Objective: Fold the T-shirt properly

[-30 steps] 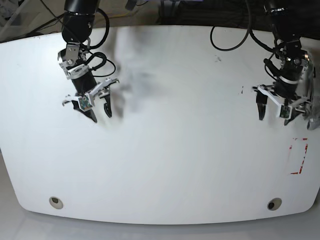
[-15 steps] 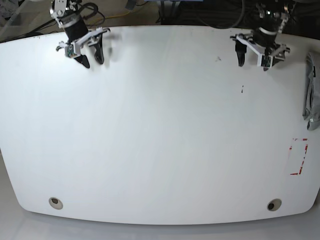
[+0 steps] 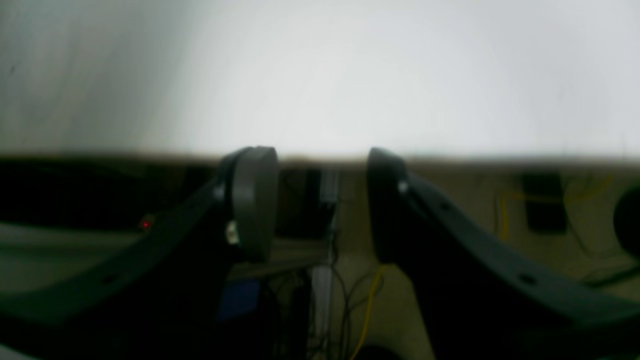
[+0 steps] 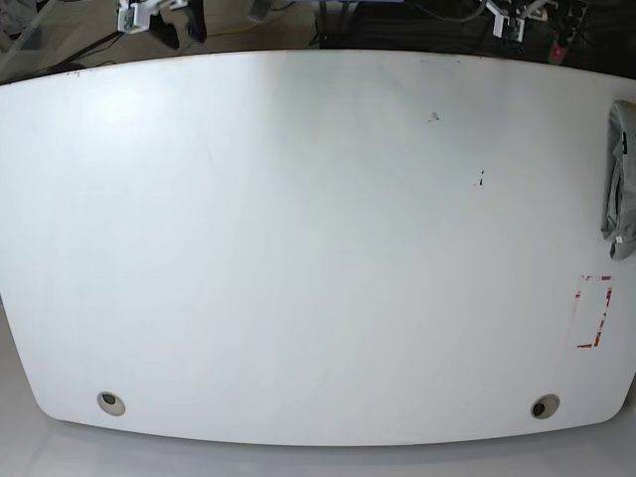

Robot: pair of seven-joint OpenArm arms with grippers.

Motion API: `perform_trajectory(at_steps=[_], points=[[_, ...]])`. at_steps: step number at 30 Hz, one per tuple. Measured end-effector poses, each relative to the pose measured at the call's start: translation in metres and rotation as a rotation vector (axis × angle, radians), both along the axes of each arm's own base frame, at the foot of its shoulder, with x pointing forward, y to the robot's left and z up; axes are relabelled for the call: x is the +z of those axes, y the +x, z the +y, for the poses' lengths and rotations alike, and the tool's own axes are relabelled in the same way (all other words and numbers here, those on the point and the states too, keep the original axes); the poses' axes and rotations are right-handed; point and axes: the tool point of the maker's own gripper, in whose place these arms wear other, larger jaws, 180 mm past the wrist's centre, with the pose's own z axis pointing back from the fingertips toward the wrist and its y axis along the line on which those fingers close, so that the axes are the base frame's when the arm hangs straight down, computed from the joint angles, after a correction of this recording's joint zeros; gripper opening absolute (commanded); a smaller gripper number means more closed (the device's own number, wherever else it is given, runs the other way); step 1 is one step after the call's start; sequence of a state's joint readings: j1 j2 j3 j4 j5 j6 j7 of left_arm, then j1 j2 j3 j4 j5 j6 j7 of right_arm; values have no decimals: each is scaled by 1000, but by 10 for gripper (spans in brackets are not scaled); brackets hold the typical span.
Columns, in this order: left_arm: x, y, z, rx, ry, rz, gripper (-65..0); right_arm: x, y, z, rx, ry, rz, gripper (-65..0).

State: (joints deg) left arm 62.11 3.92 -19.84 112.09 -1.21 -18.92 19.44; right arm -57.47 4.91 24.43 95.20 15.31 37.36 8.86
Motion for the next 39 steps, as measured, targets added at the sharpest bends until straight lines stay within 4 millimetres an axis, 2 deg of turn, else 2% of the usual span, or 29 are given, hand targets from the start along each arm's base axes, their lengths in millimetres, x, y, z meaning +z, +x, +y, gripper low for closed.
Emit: perform_trajectory(at_steps=[4, 7, 12, 14, 16, 20, 22, 26, 30, 33, 36, 39], points=[[-10, -21, -1, 18, -14, 54, -204, -8, -35, 13, -32, 56, 79, -374], [-28, -45, 1, 46, -30, 120, -204, -24, -63, 20, -85, 91, 158, -374], [-75, -89, 3, 59, -61, 295, -204, -63, -112, 20, -150, 125, 320, -374], [-100, -88, 0, 25, -84, 327, -204, -84, -120, 22, -152, 130, 370, -374], [-120, -80, -2, 18, -110, 331, -204, -102, -119, 27, -105, 138, 397, -374], [-159, -90, -1, 56, -132, 419, -204, -144, -122, 38, -55, 148, 493, -374], [-172, -96, -6, 81, -152, 443, -204, -156, -120, 41, -28, 146, 522, -374], [-196, -91, -13, 121, -187, 444, -204, -176, -108, 48, 26, 152, 552, -374], [-220, -89, -7, 121, -113, 525, -204, -202, -98, 38, 60, 56, 622, -369], [-230, -75, 0, 145, -55, 479, -204, -214, -85, 27, 57, 6, 635, -369], [-236, -55, -1, 142, -47, 427, -204, -223, -74, 24, 53, -20, 653, -368], [-241, -62, -11, 121, -60, 492, -204, -229, -65, 21, 34, -47, 662, -368]])
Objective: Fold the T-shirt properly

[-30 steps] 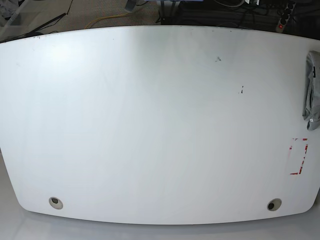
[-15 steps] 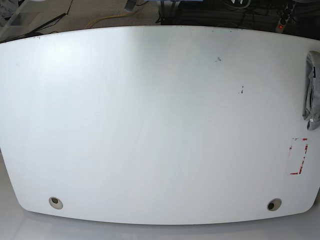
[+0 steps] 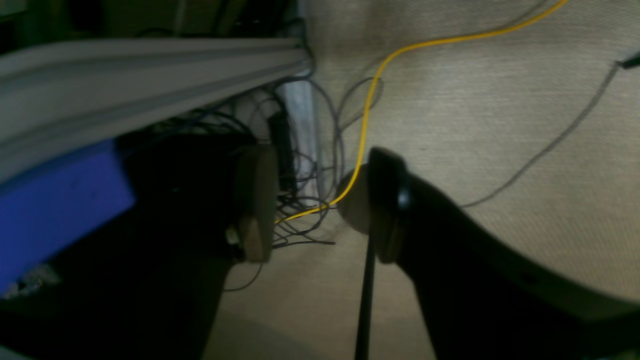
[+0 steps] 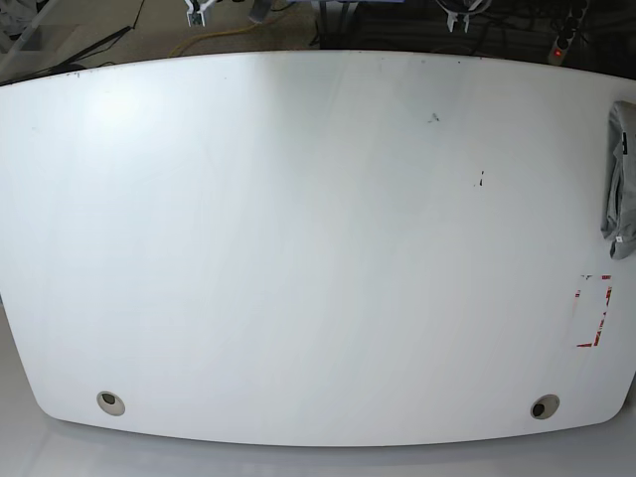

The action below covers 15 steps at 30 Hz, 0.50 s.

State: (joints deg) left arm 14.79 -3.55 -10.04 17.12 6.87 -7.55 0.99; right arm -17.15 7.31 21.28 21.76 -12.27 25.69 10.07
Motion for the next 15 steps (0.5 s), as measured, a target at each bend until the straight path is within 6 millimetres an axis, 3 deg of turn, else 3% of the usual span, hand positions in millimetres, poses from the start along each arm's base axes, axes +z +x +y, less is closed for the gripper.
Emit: perform_trajectory(at_steps=[4, 9, 15], points=[[-4, 12, -9, 10, -19, 11, -203, -4, 7, -4, -4, -25, 8, -366], [-6, 35, -19, 15, -34, -32, -203, -7, 18, -10, 119, -79, 10, -366], [-6, 19, -19, 17, -34, 4, -203, -8, 17, -10, 140, -103, 9, -366]])
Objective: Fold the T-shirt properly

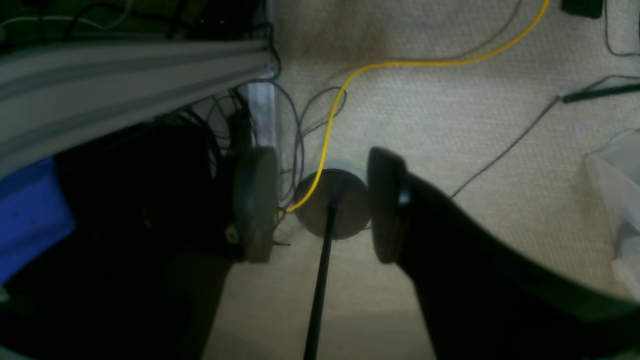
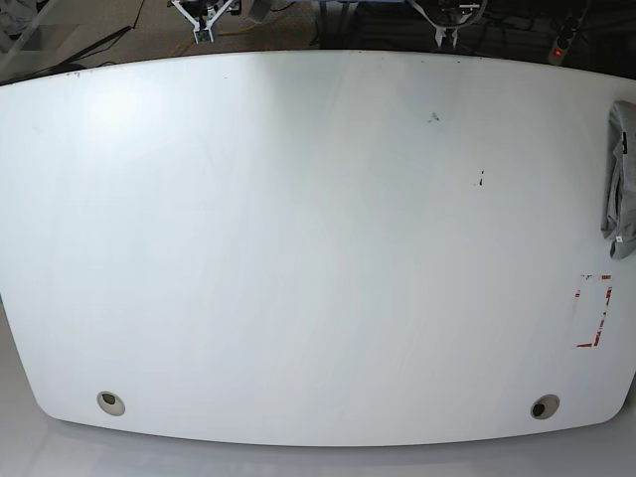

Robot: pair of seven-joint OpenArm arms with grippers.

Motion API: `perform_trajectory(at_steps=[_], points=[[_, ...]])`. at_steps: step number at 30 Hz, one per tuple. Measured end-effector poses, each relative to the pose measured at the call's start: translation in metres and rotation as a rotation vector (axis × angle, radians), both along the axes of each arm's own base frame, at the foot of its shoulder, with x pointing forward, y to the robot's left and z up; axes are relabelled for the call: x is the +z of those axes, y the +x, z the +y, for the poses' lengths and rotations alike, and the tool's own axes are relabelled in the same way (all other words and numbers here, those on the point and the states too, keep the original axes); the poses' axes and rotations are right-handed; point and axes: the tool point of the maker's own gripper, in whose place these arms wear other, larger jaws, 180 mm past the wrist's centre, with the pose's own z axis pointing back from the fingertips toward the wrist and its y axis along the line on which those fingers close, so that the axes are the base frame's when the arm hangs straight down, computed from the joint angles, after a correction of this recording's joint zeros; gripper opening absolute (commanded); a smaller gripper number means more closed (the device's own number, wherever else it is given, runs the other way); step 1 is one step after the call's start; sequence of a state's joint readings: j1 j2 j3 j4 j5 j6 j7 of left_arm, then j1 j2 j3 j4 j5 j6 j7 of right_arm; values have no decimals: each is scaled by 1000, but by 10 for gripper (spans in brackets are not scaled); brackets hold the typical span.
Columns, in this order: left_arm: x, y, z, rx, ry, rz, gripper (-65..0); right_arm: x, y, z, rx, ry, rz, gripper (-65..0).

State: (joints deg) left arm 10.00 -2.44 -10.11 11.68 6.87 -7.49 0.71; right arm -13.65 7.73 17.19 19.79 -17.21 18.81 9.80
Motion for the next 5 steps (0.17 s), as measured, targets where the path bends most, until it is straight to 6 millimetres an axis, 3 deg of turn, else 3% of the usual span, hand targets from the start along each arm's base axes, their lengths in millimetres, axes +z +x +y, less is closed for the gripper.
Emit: perform_trajectory(at_steps=[5], points=[[0, -2, -1, 1, -2, 6, -203, 0, -5, 0, 8, -1, 17, -366]])
